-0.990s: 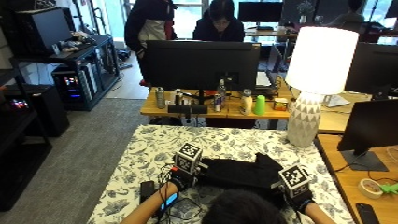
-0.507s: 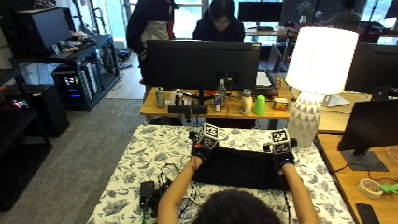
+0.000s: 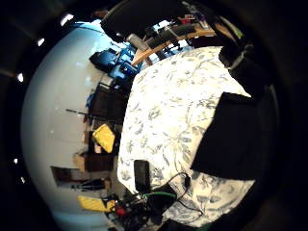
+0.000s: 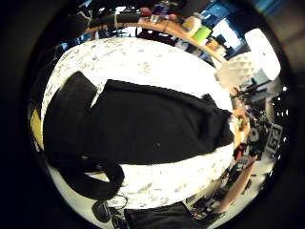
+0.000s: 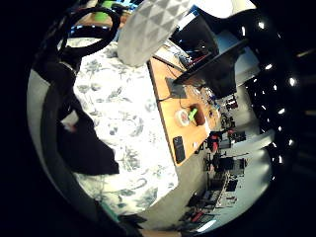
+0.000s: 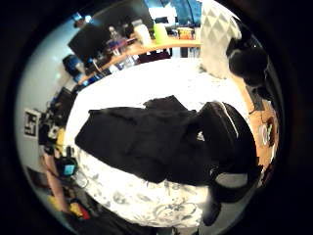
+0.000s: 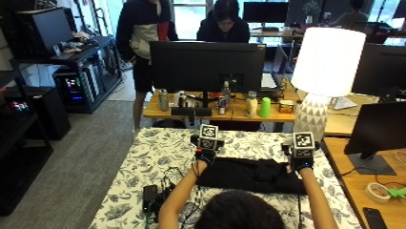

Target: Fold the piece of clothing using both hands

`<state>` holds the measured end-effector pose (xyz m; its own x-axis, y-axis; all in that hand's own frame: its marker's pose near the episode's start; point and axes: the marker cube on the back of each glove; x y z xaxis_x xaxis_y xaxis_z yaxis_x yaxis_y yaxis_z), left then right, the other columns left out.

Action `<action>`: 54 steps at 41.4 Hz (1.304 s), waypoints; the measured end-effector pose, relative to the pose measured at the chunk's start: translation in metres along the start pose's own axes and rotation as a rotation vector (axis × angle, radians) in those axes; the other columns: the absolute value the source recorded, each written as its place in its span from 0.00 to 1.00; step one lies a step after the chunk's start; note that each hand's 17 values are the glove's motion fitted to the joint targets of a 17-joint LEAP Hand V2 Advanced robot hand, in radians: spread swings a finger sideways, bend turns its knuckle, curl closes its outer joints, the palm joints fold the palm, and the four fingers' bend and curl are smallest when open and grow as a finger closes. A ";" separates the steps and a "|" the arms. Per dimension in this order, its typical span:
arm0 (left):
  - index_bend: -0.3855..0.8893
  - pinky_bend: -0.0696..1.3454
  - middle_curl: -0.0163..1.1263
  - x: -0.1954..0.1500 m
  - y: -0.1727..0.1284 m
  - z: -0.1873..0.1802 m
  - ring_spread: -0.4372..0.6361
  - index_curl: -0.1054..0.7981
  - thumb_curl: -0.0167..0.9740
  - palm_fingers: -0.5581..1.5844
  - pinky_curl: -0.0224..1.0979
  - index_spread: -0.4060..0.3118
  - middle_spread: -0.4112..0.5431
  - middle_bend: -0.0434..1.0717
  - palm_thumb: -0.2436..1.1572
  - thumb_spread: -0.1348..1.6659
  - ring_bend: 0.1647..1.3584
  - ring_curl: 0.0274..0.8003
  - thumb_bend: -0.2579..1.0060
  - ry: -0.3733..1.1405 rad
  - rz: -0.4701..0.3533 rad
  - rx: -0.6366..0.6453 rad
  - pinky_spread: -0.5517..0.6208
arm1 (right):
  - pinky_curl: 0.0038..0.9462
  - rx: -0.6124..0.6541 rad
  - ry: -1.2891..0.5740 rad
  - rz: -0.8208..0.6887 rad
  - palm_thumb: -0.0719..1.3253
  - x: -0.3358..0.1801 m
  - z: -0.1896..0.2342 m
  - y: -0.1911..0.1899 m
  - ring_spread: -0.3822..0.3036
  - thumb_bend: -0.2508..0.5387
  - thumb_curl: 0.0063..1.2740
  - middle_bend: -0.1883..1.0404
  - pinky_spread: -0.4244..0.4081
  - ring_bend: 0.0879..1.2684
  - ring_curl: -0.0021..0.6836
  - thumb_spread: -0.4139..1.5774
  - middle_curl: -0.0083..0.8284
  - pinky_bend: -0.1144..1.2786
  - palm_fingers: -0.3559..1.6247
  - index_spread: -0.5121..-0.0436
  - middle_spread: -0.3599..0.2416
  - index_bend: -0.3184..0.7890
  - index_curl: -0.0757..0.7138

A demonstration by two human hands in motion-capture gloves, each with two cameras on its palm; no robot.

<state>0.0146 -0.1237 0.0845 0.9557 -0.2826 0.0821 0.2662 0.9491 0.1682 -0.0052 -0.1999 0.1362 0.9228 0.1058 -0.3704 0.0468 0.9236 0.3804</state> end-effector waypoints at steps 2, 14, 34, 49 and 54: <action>0.39 0.36 0.35 0.004 -0.011 0.010 0.22 0.51 0.16 0.57 0.41 0.35 0.28 0.12 0.46 0.90 0.27 0.52 0.20 0.029 0.020 0.015 0.32 | 0.40 -0.112 -0.025 0.014 0.70 0.008 -0.005 0.018 0.30 0.28 0.20 0.37 0.28 0.37 0.62 0.85 0.53 0.38 0.72 0.48 0.33 0.37 0.47; 0.37 0.44 0.27 0.049 0.059 0.047 0.30 0.45 0.15 0.49 0.42 0.41 0.42 0.12 0.38 0.87 0.36 0.52 0.19 0.087 0.152 -0.307 0.38 | 0.43 -0.612 -0.380 0.247 0.47 0.019 0.013 0.068 0.37 0.22 0.14 0.32 0.40 0.38 0.63 0.86 0.52 0.43 0.61 0.47 0.43 0.33 0.37; 0.40 0.48 0.24 0.044 0.089 0.116 0.54 0.40 0.07 0.33 0.39 0.53 0.60 0.19 0.14 0.87 0.38 0.47 0.18 -0.016 0.021 -0.578 0.64 | 0.42 -0.858 -0.133 0.455 0.31 0.002 0.025 0.150 0.52 0.31 0.14 0.35 0.56 0.42 0.60 0.79 0.50 0.52 0.54 0.55 0.57 0.30 0.26; 0.40 0.48 0.25 0.041 0.088 0.109 0.60 0.40 0.03 0.33 0.37 0.54 0.61 0.19 0.13 0.88 0.39 0.44 0.18 0.022 0.040 -0.635 0.68 | 0.43 -0.596 -0.105 0.498 0.52 -0.003 0.036 0.142 0.31 0.40 0.20 0.39 0.28 0.49 0.63 0.78 0.54 0.55 0.73 0.65 0.47 0.39 0.29; 0.42 0.48 0.25 0.027 0.085 0.080 0.59 0.42 0.05 0.35 0.36 0.54 0.61 0.19 0.18 0.88 0.38 0.42 0.20 0.116 0.079 -0.757 0.66 | 0.46 -0.704 -0.094 0.511 0.65 -0.005 0.028 0.136 0.27 0.49 0.23 0.46 0.24 0.50 0.68 0.77 0.59 0.56 0.84 0.64 0.41 0.46 0.38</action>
<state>0.0529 -0.0619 0.1794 0.9713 -0.2336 -0.0445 0.1703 0.8140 -0.5553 0.0068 -0.0850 0.2135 0.7953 0.5669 -0.2147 -0.5998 0.7874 -0.1427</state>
